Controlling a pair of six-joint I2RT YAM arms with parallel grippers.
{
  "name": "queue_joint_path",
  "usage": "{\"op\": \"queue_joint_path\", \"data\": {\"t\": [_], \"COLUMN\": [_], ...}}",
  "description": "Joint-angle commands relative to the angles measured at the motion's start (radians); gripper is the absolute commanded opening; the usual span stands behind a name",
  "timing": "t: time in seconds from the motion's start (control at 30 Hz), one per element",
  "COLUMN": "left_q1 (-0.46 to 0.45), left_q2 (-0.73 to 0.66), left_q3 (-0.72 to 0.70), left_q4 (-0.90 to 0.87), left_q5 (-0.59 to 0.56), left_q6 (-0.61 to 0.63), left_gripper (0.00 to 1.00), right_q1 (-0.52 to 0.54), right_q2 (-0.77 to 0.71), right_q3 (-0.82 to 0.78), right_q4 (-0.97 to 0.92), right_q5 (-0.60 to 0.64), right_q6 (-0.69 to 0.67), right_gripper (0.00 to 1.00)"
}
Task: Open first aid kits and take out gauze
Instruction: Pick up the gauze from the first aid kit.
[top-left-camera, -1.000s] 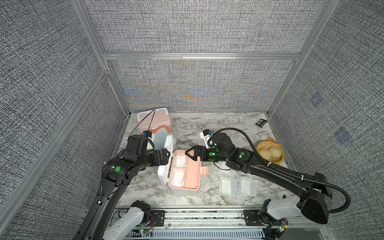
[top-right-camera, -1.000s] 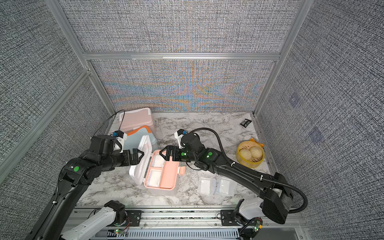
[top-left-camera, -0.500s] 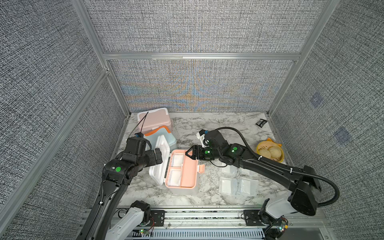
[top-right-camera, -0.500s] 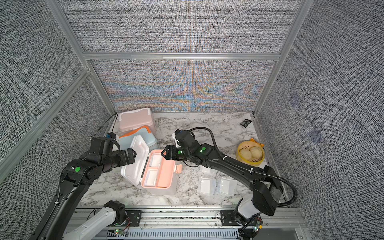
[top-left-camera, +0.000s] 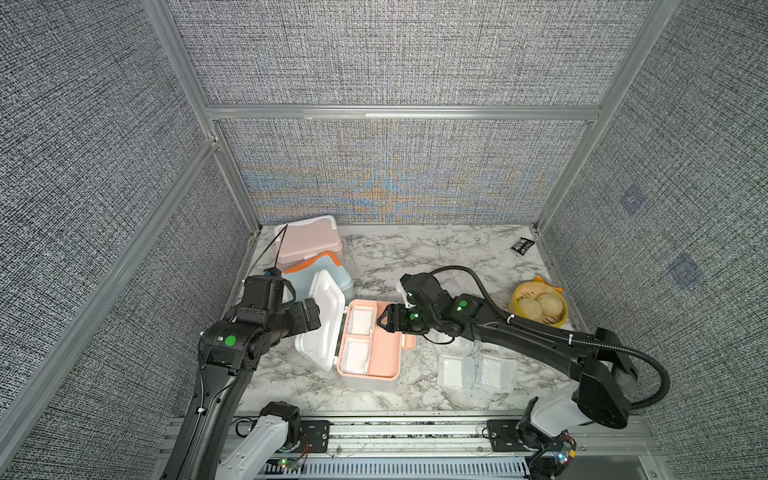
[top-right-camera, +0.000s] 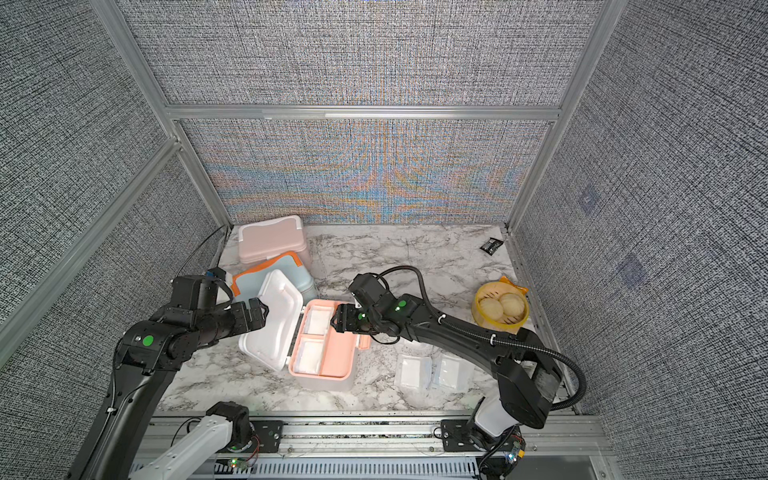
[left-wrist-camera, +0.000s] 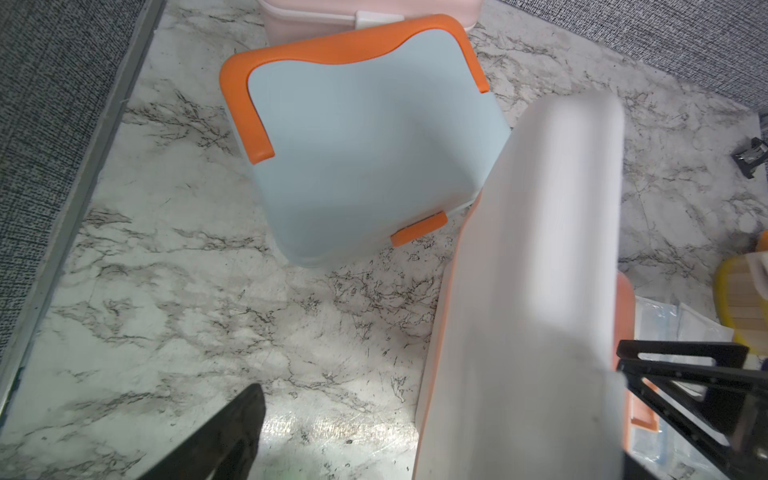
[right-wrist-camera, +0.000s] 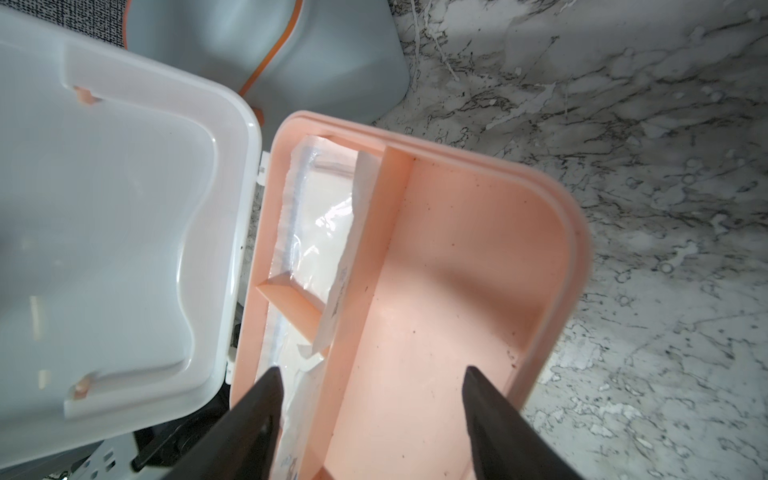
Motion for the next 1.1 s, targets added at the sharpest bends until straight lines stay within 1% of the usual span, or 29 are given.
{"op": "queue_joint_path", "data": {"t": [0.0, 0.13, 0.23, 0.3, 0.4, 0.53, 0.67, 0.8, 0.9, 1.07], "left_q1": [0.031, 0.098, 0.144, 0.15, 0.151, 0.15, 0.15, 0.15, 0.15, 0.15], "left_q2": [-0.004, -0.012, -0.018, -0.026, -0.035, -0.057, -0.082, -0.093, -0.097, -0.104], "left_q3": [0.004, -0.004, 0.004, 0.017, 0.045, 0.074, 0.08, 0.06, 0.047, 0.039], "left_q4": [-0.039, -0.058, -0.073, -0.08, -0.09, -0.095, -0.099, -0.087, -0.081, -0.073], "left_q5": [-0.029, -0.026, -0.015, -0.017, -0.002, 0.014, -0.037, -0.039, -0.037, -0.031], "left_q6": [0.033, 0.059, 0.083, 0.085, 0.091, 0.096, 0.096, 0.097, 0.098, 0.097], "left_gripper": [0.99, 0.99, 0.99, 1.0, 0.99, 0.99, 0.99, 0.99, 0.99, 0.99], "right_q1": [-0.005, -0.002, 0.005, 0.013, 0.022, 0.036, 0.038, 0.037, 0.037, 0.036], "right_q2": [-0.009, -0.006, 0.002, 0.013, 0.044, 0.094, 0.128, 0.157, 0.18, 0.213], "right_q3": [-0.014, 0.015, 0.058, 0.092, 0.141, 0.2, 0.236, 0.255, 0.27, 0.292], "right_q4": [-0.022, -0.038, -0.054, -0.067, -0.083, -0.11, -0.145, -0.158, -0.166, -0.172], "right_q5": [0.026, 0.019, 0.022, 0.025, 0.026, 0.037, 0.058, 0.066, 0.066, 0.063], "right_q6": [0.013, 0.004, -0.009, -0.019, -0.024, -0.027, -0.018, -0.011, -0.006, -0.004], "right_gripper": [0.74, 0.76, 0.74, 0.73, 0.68, 0.55, 0.46, 0.37, 0.35, 0.28]}}
